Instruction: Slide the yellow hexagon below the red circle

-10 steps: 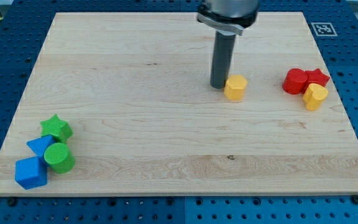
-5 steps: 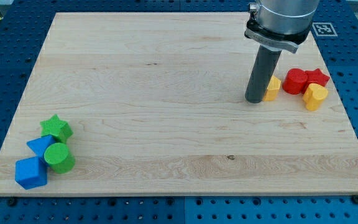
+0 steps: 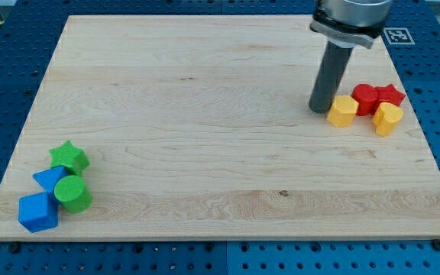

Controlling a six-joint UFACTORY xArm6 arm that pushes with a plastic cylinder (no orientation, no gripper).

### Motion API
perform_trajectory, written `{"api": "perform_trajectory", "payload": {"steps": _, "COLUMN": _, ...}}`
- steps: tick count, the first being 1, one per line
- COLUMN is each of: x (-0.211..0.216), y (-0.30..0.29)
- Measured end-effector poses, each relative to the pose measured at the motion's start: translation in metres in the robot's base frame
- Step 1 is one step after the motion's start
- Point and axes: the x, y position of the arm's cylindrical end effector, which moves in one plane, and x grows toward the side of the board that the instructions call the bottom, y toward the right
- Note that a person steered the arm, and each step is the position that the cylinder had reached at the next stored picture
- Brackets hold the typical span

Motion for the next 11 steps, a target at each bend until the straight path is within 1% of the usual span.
{"api": "perform_trajectory", "payload": {"steps": 3, "x": 0.007, "y": 0.015}}
{"api": "perform_trajectory", "payload": {"steps": 4, "x": 0.012, "y": 0.005}}
{"api": "perform_trajectory", "payload": {"steps": 6, "x": 0.042, "y": 0.004}}
{"api": "perform_trajectory", "payload": {"steps": 9, "x": 0.041, "y": 0.011}}
{"api": "perform_trajectory", "payload": {"steps": 11, "x": 0.027, "y": 0.019}}
